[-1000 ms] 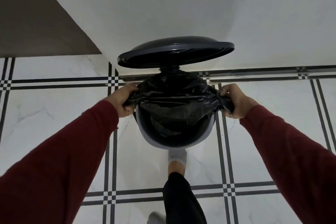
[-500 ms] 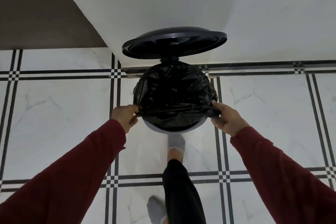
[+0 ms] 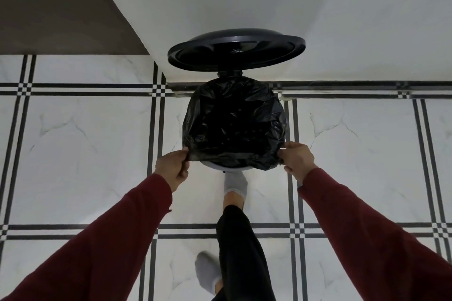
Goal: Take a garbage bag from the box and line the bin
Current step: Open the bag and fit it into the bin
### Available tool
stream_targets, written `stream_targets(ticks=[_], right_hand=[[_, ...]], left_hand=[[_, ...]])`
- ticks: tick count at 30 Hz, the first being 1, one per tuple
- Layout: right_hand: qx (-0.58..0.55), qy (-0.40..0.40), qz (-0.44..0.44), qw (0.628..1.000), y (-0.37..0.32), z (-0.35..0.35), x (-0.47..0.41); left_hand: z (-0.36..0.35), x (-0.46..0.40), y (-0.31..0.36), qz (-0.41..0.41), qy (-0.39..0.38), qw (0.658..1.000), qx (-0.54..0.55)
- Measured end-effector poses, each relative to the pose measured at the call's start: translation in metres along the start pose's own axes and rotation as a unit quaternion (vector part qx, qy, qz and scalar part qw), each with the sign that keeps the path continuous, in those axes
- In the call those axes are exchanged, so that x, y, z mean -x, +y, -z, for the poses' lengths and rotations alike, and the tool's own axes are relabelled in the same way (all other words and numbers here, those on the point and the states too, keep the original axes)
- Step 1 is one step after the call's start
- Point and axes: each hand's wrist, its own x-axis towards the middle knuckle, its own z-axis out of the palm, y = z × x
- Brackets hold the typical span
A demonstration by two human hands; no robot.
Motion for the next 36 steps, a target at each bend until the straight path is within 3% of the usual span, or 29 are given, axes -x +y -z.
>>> stream_targets(ticks=[2,4,6,9,11,15,18,21,23,26,28,32,36], right_hand=[[-0.043,-0.035,-0.025,0.998,-0.002,-0.004,-0.002],[-0.129,-0.080,-0.073,0.986,-0.002,-0.011,-0.002],[-0.236,-0.101,-0.115,0.960,-0.001,-0.014,0.003],[-0.416,-0.140,-0.138,0.888,0.009,-0.014,0.012],[-0.427,-0.159,-0.123,0.882,0.016,-0.015,0.019],[-0.345,-0.152,-0.102,0.921,0.026,-0.031,0.020],[-0.331,-0.115,-0.145,0.925,0.028,-0.037,0.016],[-0.295,-0.133,-0.165,0.932,0.028,-0.036,0.021],[-0.339,-0.142,-0.172,0.914,0.028,-0.037,0.027],[-0.473,-0.109,-0.204,0.850,0.028,-0.042,0.030],[-0.505,-0.104,-0.212,0.830,0.028,-0.043,0.031],[-0.536,-0.128,-0.196,0.811,0.021,-0.049,0.037],[-0.525,-0.097,-0.188,0.824,0.010,-0.057,0.037]], left_hand=[[0.001,-0.002,-0.004,-0.073,0.069,0.983,-0.153],[-0.003,-0.001,-0.002,-0.079,0.083,0.978,-0.173],[-0.007,0.004,0.002,0.013,0.032,0.999,-0.038],[-0.007,0.010,0.003,0.101,-0.047,0.987,0.119],[-0.007,0.010,-0.003,0.088,-0.077,0.984,0.136],[-0.010,0.004,-0.014,0.010,-0.037,0.997,0.064],[-0.002,-0.001,-0.022,0.006,-0.050,0.996,0.070],[0.012,0.000,-0.031,-0.013,-0.048,0.998,0.036],[0.016,0.000,-0.036,-0.039,-0.013,0.999,-0.010],[0.012,-0.006,-0.037,-0.087,0.055,0.988,-0.115],[0.008,-0.010,-0.033,-0.084,0.094,0.981,-0.149],[-0.010,-0.009,-0.019,0.001,0.022,1.000,0.001],[-0.030,0.006,-0.002,0.050,-0.024,0.983,0.173]])
